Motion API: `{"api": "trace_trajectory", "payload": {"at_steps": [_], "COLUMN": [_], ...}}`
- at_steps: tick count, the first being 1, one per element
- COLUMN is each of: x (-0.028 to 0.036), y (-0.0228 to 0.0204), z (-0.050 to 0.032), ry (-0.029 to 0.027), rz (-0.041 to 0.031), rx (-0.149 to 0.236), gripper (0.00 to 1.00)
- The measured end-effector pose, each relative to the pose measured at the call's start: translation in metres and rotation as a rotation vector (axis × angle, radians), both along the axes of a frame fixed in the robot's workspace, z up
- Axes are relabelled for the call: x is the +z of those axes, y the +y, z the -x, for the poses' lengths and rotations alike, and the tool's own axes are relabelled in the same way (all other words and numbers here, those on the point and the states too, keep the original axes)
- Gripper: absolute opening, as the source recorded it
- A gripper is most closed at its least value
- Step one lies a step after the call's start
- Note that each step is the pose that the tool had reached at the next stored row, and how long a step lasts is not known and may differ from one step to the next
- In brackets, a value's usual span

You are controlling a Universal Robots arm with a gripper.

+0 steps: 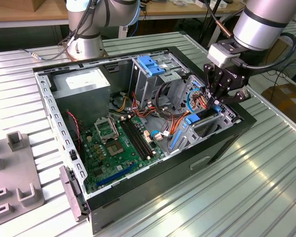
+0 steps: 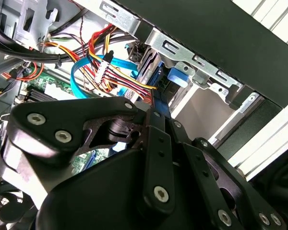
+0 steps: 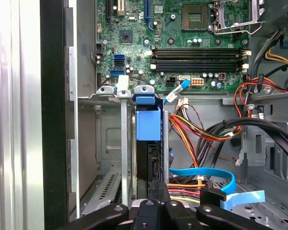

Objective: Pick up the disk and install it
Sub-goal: 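Insert the second disk wire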

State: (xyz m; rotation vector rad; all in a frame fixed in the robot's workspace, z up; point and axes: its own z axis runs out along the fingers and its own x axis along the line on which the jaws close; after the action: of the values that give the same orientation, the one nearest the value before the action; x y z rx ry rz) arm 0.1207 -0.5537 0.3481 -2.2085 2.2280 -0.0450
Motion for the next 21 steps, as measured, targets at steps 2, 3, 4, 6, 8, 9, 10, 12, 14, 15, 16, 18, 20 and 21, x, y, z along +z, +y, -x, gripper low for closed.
{"api": "trace_trajectory", "payload": {"at_steps": [2,3,4,6,8,9,10,12,14,15,16,18,20,21], "x": [0.0000,0.0000,0.0000,0.0000,0.0000,0.0000,0.0000,0.0003,0.0030,0.0049,0.0075,0.0156,0.0211,0.0257], "y": [0.0000,0.0000,0.0001,0.0001,0.0001,0.0002,0.0002,0.0002,0.0002,0.0002,0.0002,0.0002,0.0002,0.0002], "z": [0.0000,0.0000,0.0000,0.0000,0.0000,0.0000,0.0000,0.0000,0.0000,0.0001,0.0001,0.0000,0.0000,0.0000], "ry": [0.0000,0.0000,0.0000,0.0000,0.0000,0.0000,0.0000,0.0001,0.0004,0.0006,0.0008,0.0017,0.0025,0.0032], "rz": [0.0005,0.0007,0.0010,0.0014,0.0019,0.0019,0.0022,0.0025,0.0025,0.0025,0.0025,0.0024,0.0023,0.0024], "rx": [0.000,0.000,0.000,0.000,0.000,0.000,0.000,0.000,0.000,0.000,0.000,0.000,0.000,0.000], "gripper": [0.10,0.10,0.10,0.10,0.10,0.10,0.10,0.10,0.10,0.10,0.10,0.10,0.10,0.10]}}
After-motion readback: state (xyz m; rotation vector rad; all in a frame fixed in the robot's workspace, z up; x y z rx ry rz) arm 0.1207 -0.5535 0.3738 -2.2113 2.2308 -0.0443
